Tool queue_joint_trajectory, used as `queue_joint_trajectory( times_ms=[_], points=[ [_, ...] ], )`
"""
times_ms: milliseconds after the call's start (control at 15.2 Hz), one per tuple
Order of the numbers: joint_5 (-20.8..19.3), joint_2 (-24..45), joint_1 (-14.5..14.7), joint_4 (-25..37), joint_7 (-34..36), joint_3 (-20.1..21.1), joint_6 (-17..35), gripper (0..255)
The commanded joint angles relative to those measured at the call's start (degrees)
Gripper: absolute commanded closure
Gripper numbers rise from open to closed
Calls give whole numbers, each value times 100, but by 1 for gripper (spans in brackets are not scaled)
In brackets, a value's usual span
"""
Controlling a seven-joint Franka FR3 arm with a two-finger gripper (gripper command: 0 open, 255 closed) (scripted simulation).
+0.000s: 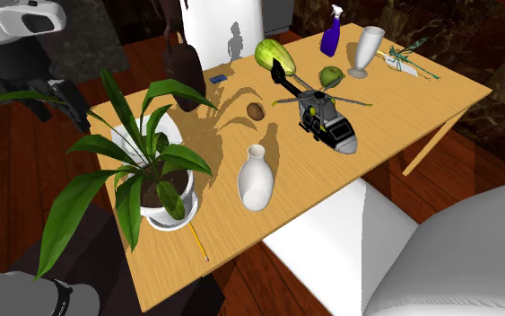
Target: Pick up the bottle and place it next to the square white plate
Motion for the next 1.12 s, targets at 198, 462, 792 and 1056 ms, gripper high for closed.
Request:
queue_joint_trajectory(
  times_ms=[198, 462, 792, 1056],
  points=[
    [-248, 353, -140, 35, -383, -314, 298, 0],
    [-526, 915, -306, 187, -872, -716, 696, 0],
    [-761, 1738, -469, 544, -1465, -1189, 1160, 0],
    [-838, 2470, -566, 959, -1940, -1538, 1480, 0]
  ],
)
